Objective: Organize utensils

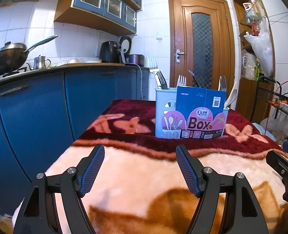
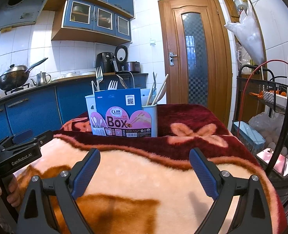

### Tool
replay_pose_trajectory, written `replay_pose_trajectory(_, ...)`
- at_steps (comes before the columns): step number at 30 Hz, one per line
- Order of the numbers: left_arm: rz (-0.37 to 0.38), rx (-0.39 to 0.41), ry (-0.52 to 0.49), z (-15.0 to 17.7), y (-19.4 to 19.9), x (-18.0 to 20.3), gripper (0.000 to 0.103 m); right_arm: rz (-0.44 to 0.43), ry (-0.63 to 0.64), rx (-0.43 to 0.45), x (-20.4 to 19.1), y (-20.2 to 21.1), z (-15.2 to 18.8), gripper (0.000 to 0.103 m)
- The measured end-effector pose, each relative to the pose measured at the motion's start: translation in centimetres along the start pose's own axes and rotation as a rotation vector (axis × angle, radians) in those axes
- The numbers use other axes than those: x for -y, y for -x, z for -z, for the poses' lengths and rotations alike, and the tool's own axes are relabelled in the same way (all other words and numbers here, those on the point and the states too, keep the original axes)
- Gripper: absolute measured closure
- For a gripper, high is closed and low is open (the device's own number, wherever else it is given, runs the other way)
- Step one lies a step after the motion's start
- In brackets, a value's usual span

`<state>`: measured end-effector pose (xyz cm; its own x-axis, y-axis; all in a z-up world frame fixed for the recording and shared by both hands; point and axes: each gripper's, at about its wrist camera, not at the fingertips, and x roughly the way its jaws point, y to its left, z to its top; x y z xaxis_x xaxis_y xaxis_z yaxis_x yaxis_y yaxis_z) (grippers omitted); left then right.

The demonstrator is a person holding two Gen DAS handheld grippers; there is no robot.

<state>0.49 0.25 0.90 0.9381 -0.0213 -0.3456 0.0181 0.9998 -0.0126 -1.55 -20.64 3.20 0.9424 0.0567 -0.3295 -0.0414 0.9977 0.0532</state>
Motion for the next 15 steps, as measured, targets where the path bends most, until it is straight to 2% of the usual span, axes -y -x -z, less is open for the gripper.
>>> replay_pose_trajectory(15, 0.0, 0.001, 0.006, -0.02, 0.13, 0.01, 0.026, -0.001, 0.001, 0.0, -0.02, -0.02, 0.06, 0.008)
